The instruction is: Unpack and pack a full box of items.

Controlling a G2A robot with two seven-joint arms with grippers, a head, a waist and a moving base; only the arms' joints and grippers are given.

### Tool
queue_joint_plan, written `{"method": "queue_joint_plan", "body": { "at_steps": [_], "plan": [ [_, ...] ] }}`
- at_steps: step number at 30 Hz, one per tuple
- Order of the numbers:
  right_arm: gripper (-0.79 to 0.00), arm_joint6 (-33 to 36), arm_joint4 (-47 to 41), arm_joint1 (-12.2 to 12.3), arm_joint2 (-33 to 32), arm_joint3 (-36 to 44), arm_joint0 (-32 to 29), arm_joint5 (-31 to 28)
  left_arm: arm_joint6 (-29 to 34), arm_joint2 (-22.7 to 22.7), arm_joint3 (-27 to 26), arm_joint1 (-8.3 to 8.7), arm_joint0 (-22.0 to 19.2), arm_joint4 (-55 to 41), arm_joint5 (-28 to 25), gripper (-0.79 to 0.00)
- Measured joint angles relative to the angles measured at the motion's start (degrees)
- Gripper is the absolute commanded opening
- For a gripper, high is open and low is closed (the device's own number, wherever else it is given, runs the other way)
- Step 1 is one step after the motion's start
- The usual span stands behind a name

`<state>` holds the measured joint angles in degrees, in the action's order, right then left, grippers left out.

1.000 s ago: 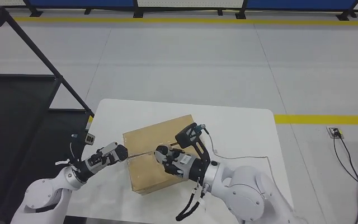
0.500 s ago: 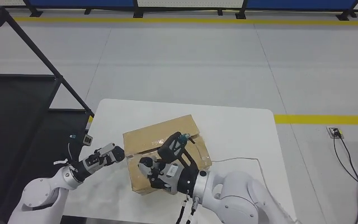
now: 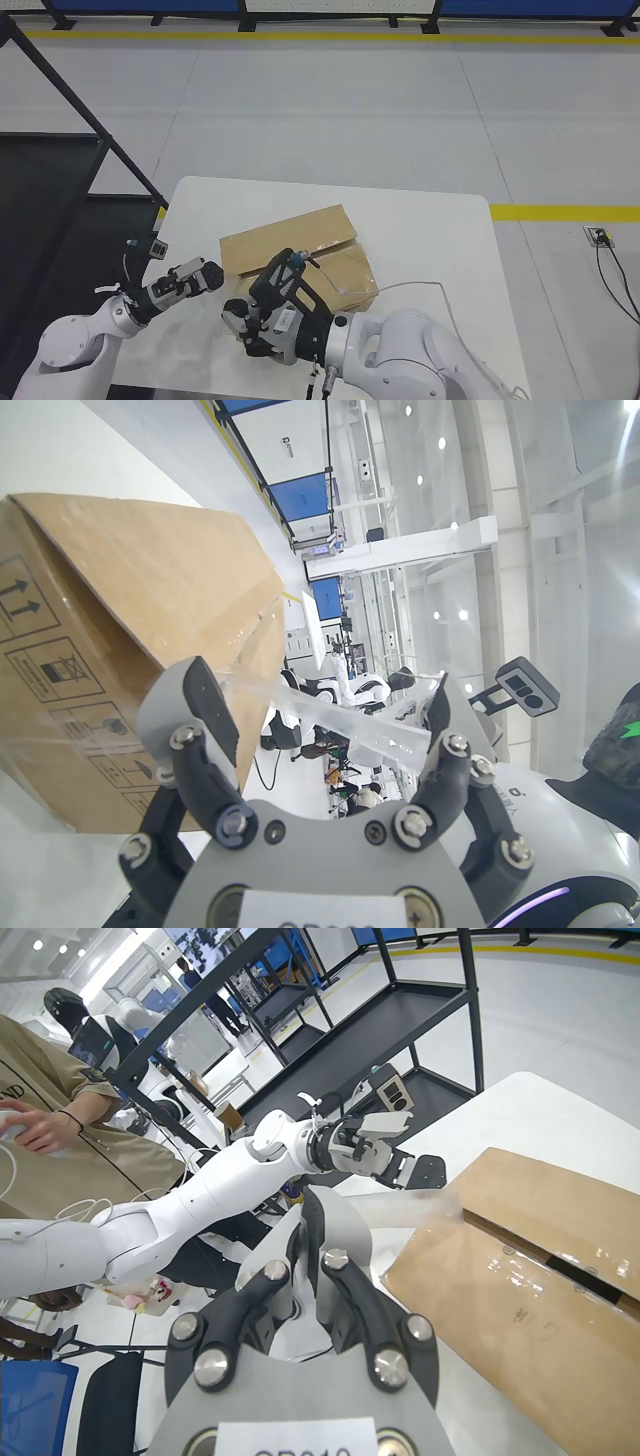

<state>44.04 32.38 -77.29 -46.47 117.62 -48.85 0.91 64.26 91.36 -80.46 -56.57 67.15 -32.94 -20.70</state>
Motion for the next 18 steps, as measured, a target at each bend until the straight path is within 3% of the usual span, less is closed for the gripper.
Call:
{"method": "queue_joint_plan", "body": {
  "at_steps": [18],
  "plan": [
    [-0.785, -2.48, 2.15, -0.62, 1.18, -0.13, -0.15, 0.82, 0.73, 0.0, 1.46, 0.28, -0.44, -0.72, -0.66, 0.0]
  ]
}}
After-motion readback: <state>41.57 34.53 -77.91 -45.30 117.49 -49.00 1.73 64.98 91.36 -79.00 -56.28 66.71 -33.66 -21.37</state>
